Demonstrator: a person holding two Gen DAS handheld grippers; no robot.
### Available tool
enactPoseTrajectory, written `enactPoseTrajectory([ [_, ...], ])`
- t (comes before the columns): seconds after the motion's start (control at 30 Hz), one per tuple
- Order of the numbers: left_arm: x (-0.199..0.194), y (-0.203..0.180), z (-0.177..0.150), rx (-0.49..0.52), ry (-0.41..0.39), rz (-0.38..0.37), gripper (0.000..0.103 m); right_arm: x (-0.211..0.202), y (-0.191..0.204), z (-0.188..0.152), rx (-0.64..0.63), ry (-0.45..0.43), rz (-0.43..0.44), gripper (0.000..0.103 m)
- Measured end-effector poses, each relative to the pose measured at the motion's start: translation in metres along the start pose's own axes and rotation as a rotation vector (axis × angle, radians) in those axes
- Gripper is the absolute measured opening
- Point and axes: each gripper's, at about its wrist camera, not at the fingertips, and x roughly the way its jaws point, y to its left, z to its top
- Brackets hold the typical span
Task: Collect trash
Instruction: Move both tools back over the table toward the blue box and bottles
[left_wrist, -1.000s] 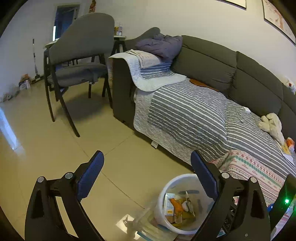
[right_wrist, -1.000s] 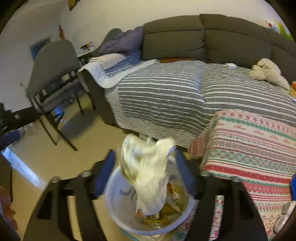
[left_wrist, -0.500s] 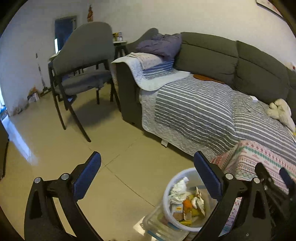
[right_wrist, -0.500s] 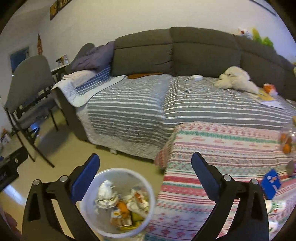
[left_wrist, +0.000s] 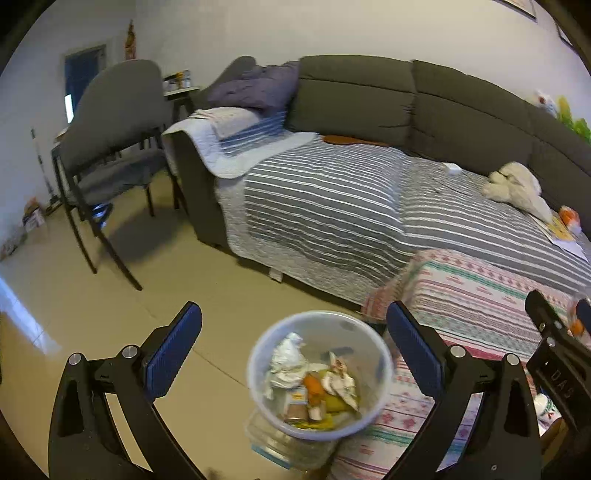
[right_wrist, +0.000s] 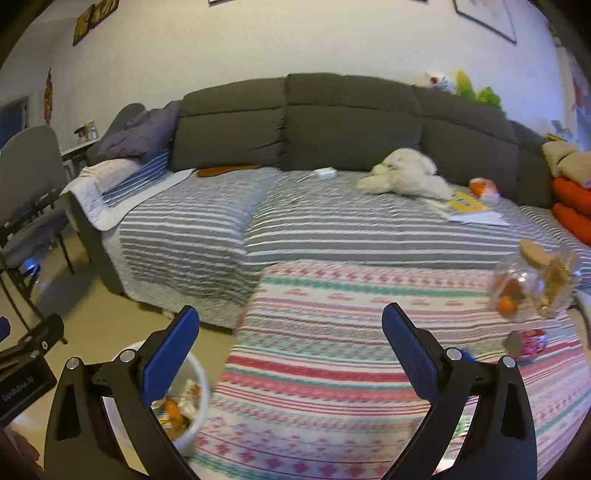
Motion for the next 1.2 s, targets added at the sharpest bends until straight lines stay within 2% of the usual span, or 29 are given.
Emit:
enactPoseTrajectory([
  [0.3,-0.012,-0.059,-0.009,0.057,0.002,-0.085,0.096,-0.009,-0.058,-0.007,0.026,0.006,-0.094,0.096],
  [0.8,-0.023,-0.143,-0.026,0.15,0.023,-0.184,0.096,-0.017,-0.148,-0.024,0.112,0.036,-0.193,0.096],
  [1.07,-0.019,-0.19,-0.036,0.19,0.065,-0.228,0.096,-0.02,-0.199,-0.032,0.174,0.065,-0.232,0.096],
  [1.2,-0.011,-0.221,-0.046,0.241,0.118,-0.266,0.096,-0.024,-0.232,-0.039,0.23,0.08,-0.26,0.096],
])
